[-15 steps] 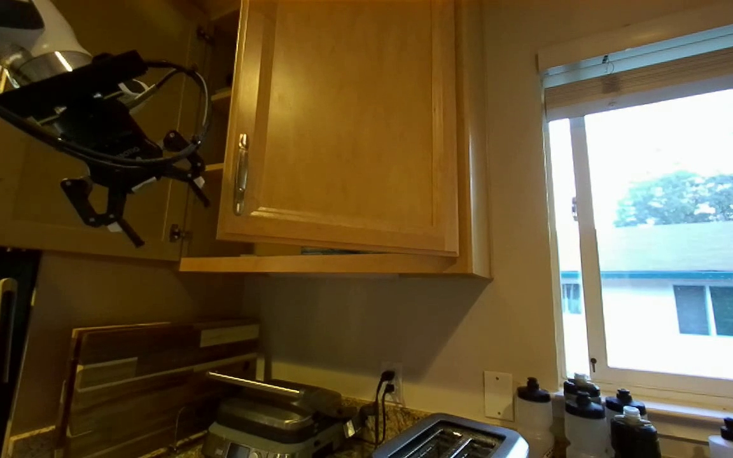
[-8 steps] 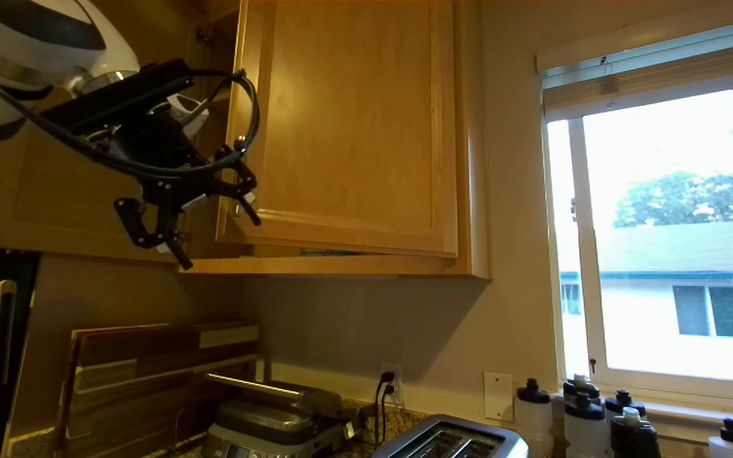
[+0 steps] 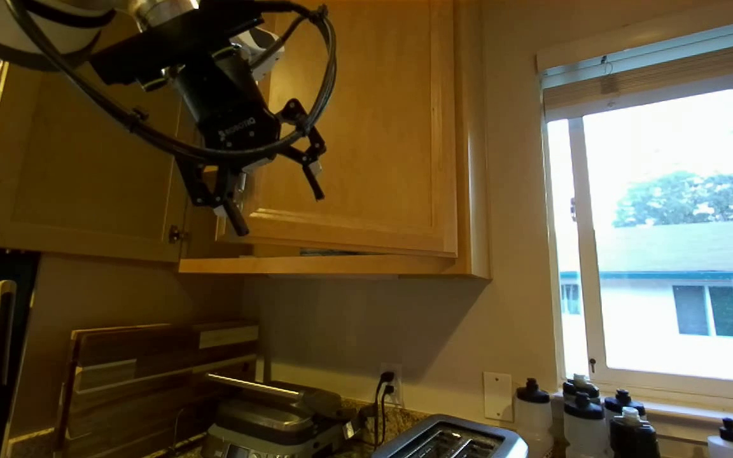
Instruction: Close the top cabinet
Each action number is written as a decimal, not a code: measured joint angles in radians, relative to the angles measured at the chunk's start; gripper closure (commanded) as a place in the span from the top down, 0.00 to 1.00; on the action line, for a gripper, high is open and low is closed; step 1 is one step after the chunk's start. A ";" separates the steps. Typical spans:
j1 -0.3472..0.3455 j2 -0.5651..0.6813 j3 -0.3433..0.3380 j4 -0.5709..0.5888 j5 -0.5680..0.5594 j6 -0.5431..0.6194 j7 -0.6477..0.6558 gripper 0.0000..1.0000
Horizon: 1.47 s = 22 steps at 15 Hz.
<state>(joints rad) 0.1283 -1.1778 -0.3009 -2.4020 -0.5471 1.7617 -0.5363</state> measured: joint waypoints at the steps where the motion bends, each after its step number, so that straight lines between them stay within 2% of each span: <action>1: 0.000 0.018 -0.019 0.023 0.019 0.011 0.000 1.00; 4: 0.001 0.080 -0.025 0.077 0.094 0.045 0.005 1.00; 10: 0.024 0.156 0.052 0.137 0.248 0.071 0.005 1.00; 17: 0.088 0.177 0.135 0.144 0.320 0.131 0.000 1.00; 22: 0.149 0.251 0.208 0.177 0.364 0.178 -0.004 1.00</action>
<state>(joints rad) 0.2773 -0.9271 -0.0929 -2.2252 -0.1836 1.9402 -0.5401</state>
